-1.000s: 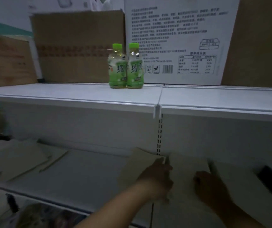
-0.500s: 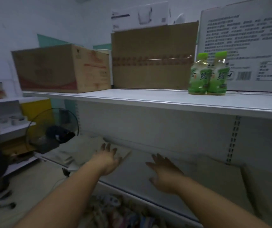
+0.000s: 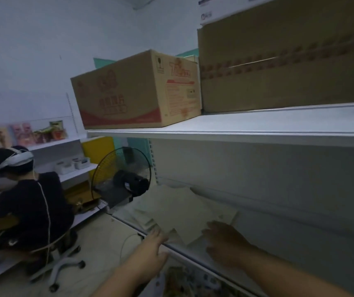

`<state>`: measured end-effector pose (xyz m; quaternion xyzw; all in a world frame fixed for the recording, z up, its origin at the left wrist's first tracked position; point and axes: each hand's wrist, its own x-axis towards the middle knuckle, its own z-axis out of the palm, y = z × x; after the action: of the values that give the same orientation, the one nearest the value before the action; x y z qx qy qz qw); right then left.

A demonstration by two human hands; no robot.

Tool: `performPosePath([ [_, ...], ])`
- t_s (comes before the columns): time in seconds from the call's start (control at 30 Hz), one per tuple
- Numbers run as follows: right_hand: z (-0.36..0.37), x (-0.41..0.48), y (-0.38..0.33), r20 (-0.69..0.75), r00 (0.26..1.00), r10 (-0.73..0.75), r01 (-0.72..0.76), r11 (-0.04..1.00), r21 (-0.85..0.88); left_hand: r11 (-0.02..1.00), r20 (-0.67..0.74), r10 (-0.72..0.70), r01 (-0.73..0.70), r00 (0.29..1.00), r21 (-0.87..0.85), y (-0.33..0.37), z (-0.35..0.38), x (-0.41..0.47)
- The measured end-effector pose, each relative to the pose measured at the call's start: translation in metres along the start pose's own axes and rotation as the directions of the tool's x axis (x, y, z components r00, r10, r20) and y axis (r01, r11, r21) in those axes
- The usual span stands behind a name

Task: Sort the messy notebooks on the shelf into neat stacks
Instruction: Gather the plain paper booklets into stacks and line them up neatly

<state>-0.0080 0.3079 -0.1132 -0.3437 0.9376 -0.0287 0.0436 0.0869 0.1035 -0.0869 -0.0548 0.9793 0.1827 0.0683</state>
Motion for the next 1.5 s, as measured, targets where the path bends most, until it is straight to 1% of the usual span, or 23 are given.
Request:
performPosePath([
  [0.13,0.005,0.061,0.008,-0.109,0.983,0.150,-0.141,0.986,0.088,0.997,-0.027,-0.054,0.052,0.998,-0.061,-0.023,-0.024,0.032],
  [0.23,0.017,0.100,0.015,-0.057,0.951,0.305,-0.296,0.946,0.133,0.995,-0.027,-0.044,0.041,0.999,-0.095,-0.040,-0.033,0.058],
  [0.37,0.013,0.126,0.030,-0.034,0.922,0.386,-0.375,0.911,0.175,0.967,-0.021,-0.034,0.028,0.999,-0.252,-0.061,-0.039,0.088],
  [0.47,0.004,0.134,0.041,0.060,0.907,0.417,-0.416,0.864,0.285,0.891,-0.069,-0.053,0.016,0.996,-0.453,-0.074,-0.040,0.108],
  [0.53,-0.002,0.134,0.046,0.070,0.899,0.432,-0.426,0.828,0.364,0.800,-0.091,-0.064,-0.003,0.994,-0.600,-0.081,-0.044,0.121],
  [0.63,-0.012,0.130,0.050,0.017,0.904,0.426,-0.324,0.659,0.679,0.674,-0.082,-0.034,-0.038,0.996,-0.738,-0.087,-0.053,0.140],
  [0.7,-0.026,0.126,0.041,0.003,0.913,0.408,-0.232,0.513,0.826,0.747,-0.211,0.021,-0.156,0.977,-0.646,-0.093,-0.064,0.152],
  [0.73,-0.036,0.126,0.033,-0.013,0.922,0.388,-0.195,0.493,0.848,0.811,-0.323,0.074,-0.245,0.944,-0.531,-0.095,-0.074,0.156],
  [0.8,-0.057,0.130,0.008,-0.034,0.951,0.309,-0.157,0.573,0.804,0.864,-0.443,0.284,-0.427,0.851,-0.266,-0.092,-0.103,0.153],
  [0.83,-0.067,0.135,-0.007,-0.050,0.967,0.251,-0.134,0.664,0.736,0.855,-0.383,0.419,-0.499,0.823,-0.139,-0.092,-0.119,0.153],
  [0.87,-0.078,0.141,-0.024,-0.066,0.980,0.185,-0.099,0.754,0.649,0.851,-0.235,0.503,-0.524,0.832,-0.033,-0.091,-0.133,0.155],
  [0.93,-0.091,0.155,-0.056,-0.147,0.987,0.065,0.005,0.902,0.432,0.852,0.136,0.497,-0.512,0.857,0.112,-0.094,-0.155,0.161],
  [0.97,-0.094,0.161,-0.070,-0.203,0.979,0.017,0.050,0.946,0.321,0.847,0.282,0.456,-0.509,0.844,0.153,-0.100,-0.161,0.166],
  [1.0,-0.095,0.166,-0.083,-0.267,0.964,-0.002,0.063,0.973,0.222,0.848,0.365,0.421,-0.503,0.830,0.165,-0.109,-0.165,0.172],
  [1.07,-0.085,0.170,-0.092,-0.486,0.872,0.055,0.027,0.987,0.161,0.880,0.362,0.423,-0.471,0.831,0.053,-0.135,-0.162,0.187],
  [1.13,-0.067,0.165,-0.088,-0.647,0.669,0.365,-0.064,0.896,0.439,0.904,0.252,0.420,-0.375,0.872,-0.208,-0.164,-0.151,0.204],
  [1.17,-0.054,0.159,-0.083,-0.601,0.579,0.551,-0.165,0.801,0.576,0.881,0.198,0.393,-0.307,0.898,-0.359,-0.175,-0.145,0.210],
  [1.2,-0.041,0.153,-0.082,-0.479,0.543,0.690,-0.319,0.697,0.643,0.837,0.164,0.347,-0.227,0.923,-0.498,-0.183,-0.138,0.216],
  [1.23,-0.024,0.147,-0.081,-0.302,0.556,0.774,-0.518,0.607,0.602,0.779,0.154,0.291,-0.141,0.944,-0.610,-0.189,-0.130,0.222],
  [1.27,-0.009,0.142,-0.081,-0.121,0.568,0.814,-0.677,0.545,0.495,0.731,0.163,0.236,-0.064,0.958,-0.679,-0.193,-0.121,0.227],
  [1.3,0.001,0.139,-0.083,-0.026,0.550,0.835,-0.766,0.516,0.384,0.699,0.174,0.194,-0.011,0.965,-0.715,-0.195,-0.112,0.232],
  [1.37,0.009,0.140,-0.091,-0.005,0.497,0.868,-0.801,0.460,0.384,0.670,0.202,0.155,0.047,0.967,-0.741,-0.198,-0.097,0.238],
  [1.5,0.012,0.151,-0.102,0.086,0.411,0.908,-0.675,0.240,0.697,0.630,0.220,0.119,0.098,0.968,-0.770,-0.205,-0.084,0.240],
])
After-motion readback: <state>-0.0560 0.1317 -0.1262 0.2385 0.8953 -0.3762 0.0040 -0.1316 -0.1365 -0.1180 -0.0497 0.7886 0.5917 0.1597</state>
